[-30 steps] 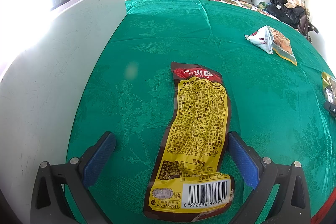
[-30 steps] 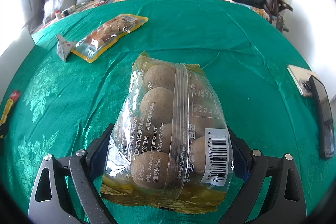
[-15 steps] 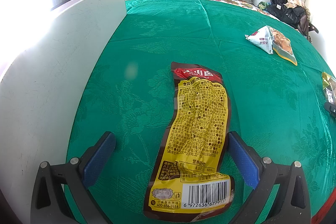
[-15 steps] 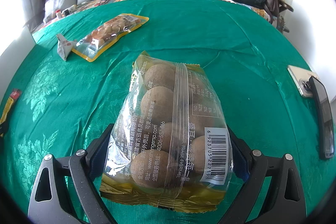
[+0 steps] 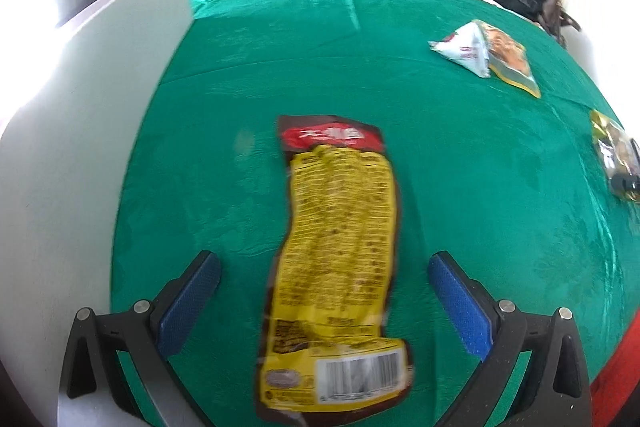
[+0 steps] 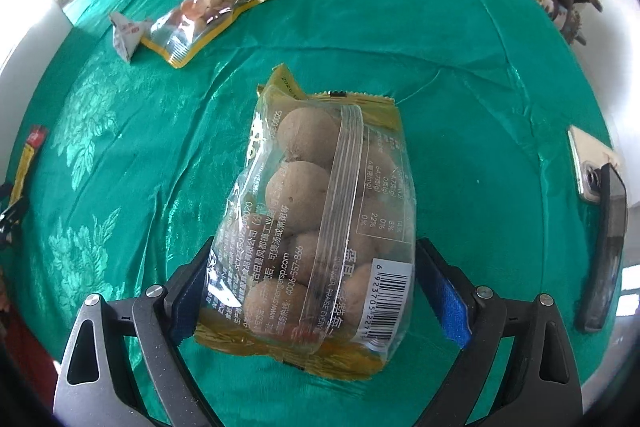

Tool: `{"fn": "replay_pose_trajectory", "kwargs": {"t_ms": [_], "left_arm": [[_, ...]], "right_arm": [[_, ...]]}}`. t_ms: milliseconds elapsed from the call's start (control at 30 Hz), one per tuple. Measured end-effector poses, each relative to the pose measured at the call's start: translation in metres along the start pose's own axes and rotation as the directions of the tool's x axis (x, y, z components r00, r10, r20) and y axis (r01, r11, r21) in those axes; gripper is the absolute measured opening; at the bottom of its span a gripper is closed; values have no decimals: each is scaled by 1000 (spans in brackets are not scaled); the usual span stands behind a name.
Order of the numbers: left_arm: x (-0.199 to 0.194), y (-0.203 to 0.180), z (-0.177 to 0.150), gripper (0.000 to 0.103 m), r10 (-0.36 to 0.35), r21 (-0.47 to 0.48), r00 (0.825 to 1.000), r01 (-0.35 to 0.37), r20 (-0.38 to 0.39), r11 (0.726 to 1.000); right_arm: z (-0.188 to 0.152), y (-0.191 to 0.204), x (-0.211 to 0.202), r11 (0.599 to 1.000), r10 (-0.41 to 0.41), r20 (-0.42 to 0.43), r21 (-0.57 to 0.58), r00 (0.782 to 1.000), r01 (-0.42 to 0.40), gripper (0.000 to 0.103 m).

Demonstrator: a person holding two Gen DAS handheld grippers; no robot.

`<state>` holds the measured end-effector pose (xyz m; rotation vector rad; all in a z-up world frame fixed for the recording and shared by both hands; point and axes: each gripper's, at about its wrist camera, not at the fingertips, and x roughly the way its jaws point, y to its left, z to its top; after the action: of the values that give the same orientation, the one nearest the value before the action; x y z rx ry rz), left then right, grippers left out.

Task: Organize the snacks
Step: 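Carry both bags into the white box and open both grippers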

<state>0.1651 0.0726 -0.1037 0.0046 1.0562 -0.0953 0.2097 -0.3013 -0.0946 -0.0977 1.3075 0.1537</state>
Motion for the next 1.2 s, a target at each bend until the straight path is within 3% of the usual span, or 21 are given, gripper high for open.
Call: {"fn": "replay_pose_trajectory", "kwargs": {"t_ms": [67, 133, 167, 200, 233, 367, 500, 633, 833, 900, 1033, 1133, 1200], "left_arm": [[-1, -9, 0, 85, 4, 40, 1000, -4, 17, 999], [-7, -16, 3, 52, -13, 58, 1000, 11, 28, 998], [-7, -17, 4, 50, -16, 60, 1000, 14, 22, 998], [-7, -17, 3, 49, -17, 59, 1000, 15, 23, 998], [-8, -15, 2, 48, -21, 53, 999, 20, 29, 998], [-15, -2, -2, 43, -106, -37, 994, 107, 30, 994], [-27, 8, 0, 43, -198, -105, 978, 204, 60, 973], [-43, 6, 0, 43, -265, -150, 961, 275, 83, 950], [-90, 18, 6, 43, -336, -210, 929, 363, 152, 908], [-114, 37, 13, 43, -329, -236, 924, 370, 196, 898], [-160, 95, 17, 43, -254, -305, 928, 334, 272, 892], [-180, 152, 12, 43, -116, -372, 955, 216, 272, 903], [-183, 194, 4, 44, 6, -431, 972, 98, 233, 897]], "right_arm": [[7, -1, -5, 1000, 17, -27, -10, 999, -17, 95], [11, -4, -5, 1000, 23, -46, 10, 999, -23, 92], [12, -8, -2, 999, 37, -55, 36, 998, -35, 92], [12, -13, 0, 995, 65, -63, 75, 996, -60, 85], [13, -17, 1, 989, 100, -68, 118, 993, -91, 70], [10, -23, -16, 978, 95, -11, 186, 995, -92, 68], [0, -24, -44, 949, 195, 82, 237, 977, -209, 68], [-13, 1, -45, 972, 156, 39, 172, 987, -160, 68], [-7, 70, -50, 970, 235, 27, 53, 972, -236, 68], [7, 106, -61, 959, 282, 49, -5, 958, -282, 68], [41, 200, -98, 908, 410, 108, -146, 906, -393, 68], [65, 279, -130, 840, 520, 130, -261, 844, -476, 68], [75, 327, -145, 790, 581, 121, -320, 805, -522, 68]]}}
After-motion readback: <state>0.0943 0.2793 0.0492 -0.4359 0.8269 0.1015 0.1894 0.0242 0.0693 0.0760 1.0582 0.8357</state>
